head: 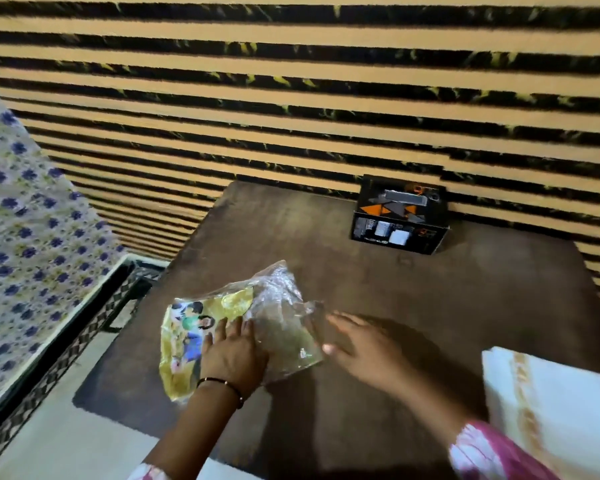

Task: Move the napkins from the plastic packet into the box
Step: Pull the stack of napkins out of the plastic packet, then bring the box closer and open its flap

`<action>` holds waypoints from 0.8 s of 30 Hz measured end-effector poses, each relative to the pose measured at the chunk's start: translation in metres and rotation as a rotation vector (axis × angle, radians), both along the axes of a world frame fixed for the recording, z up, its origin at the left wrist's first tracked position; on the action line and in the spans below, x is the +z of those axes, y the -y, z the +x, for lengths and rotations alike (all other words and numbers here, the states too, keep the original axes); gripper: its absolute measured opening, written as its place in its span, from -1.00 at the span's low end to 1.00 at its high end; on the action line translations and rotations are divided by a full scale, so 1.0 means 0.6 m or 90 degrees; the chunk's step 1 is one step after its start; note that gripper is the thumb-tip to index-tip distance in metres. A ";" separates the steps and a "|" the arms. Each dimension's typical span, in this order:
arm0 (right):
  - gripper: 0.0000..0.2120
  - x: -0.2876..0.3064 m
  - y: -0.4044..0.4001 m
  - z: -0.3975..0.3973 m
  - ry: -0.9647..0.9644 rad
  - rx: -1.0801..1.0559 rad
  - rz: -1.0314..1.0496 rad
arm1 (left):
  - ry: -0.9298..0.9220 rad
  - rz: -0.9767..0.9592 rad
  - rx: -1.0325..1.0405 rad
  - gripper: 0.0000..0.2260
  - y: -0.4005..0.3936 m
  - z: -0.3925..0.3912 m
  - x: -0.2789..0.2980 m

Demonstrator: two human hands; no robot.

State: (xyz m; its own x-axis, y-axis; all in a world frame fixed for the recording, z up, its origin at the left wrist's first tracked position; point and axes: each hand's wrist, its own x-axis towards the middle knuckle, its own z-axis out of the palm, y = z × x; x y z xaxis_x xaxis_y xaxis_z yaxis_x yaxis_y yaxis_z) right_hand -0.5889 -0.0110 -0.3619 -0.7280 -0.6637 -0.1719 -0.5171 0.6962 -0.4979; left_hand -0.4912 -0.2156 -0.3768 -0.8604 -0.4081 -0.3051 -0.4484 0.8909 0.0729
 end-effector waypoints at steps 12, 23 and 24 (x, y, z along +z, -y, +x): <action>-0.21 -0.076 -0.378 0.094 -0.073 -0.470 0.189 | 0.085 0.161 -0.668 -0.21 -0.389 -0.084 -0.052; -0.29 -0.099 -0.462 0.092 -0.051 -0.495 0.260 | 0.118 0.116 -0.724 -0.23 -0.504 -0.115 -0.062; -0.29 -0.097 -0.466 0.088 -0.045 -0.492 0.257 | 0.116 0.121 -0.719 -0.24 -0.508 -0.118 -0.062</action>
State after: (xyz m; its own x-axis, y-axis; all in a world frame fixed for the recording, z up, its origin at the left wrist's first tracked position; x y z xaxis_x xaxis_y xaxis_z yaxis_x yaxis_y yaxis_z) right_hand -0.5358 0.2688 -0.4203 -0.9668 0.1222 -0.2242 0.1522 0.9808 -0.1217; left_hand -0.5620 0.0894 -0.4141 -0.6424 0.6304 -0.4357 0.5776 0.7720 0.2654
